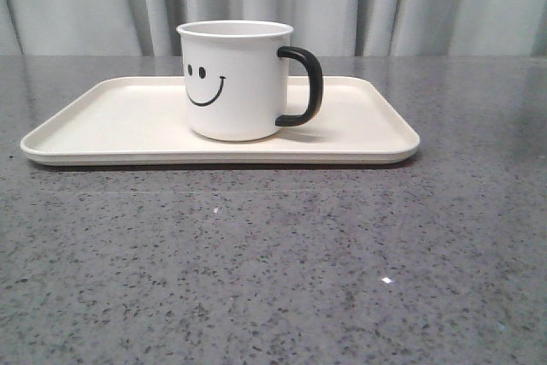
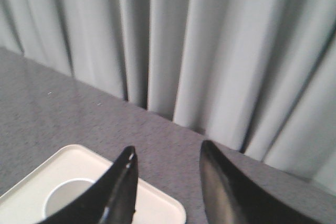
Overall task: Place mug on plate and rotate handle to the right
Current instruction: 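Withdraw the left gripper up and away from the mug, then move the right gripper down to the mug rim and grasp it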
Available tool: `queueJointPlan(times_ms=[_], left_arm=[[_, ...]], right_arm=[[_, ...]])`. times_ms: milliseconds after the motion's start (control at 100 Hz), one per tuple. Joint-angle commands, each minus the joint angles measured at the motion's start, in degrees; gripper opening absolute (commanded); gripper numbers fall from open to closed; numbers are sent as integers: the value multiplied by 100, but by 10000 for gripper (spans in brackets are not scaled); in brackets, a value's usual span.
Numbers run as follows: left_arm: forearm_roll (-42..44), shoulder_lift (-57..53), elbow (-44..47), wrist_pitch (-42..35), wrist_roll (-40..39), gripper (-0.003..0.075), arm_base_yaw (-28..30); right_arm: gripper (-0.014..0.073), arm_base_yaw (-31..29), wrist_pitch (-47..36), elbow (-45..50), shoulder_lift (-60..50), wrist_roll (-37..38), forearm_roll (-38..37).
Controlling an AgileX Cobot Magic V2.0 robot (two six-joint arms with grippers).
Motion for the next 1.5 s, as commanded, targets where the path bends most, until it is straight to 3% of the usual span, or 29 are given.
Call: queueJointPlan(times_ms=[0,320,600,1490], left_arm=[[135,20,-116,-147,-54,-20,-27],[122,20,-116,-112,-54,-20,-27],[72,20,-116,-112,-54,-20,-27],[72,20,-116,-112,-54,-20,-27]], right_arm=[[309,278,152,-647,582,-142,207],[309,868,1186,-1066,2262,-142,336],[309,965,1483,-1066,3171,-142,530],[309,1158,1220,-1066,3918,-142,889]])
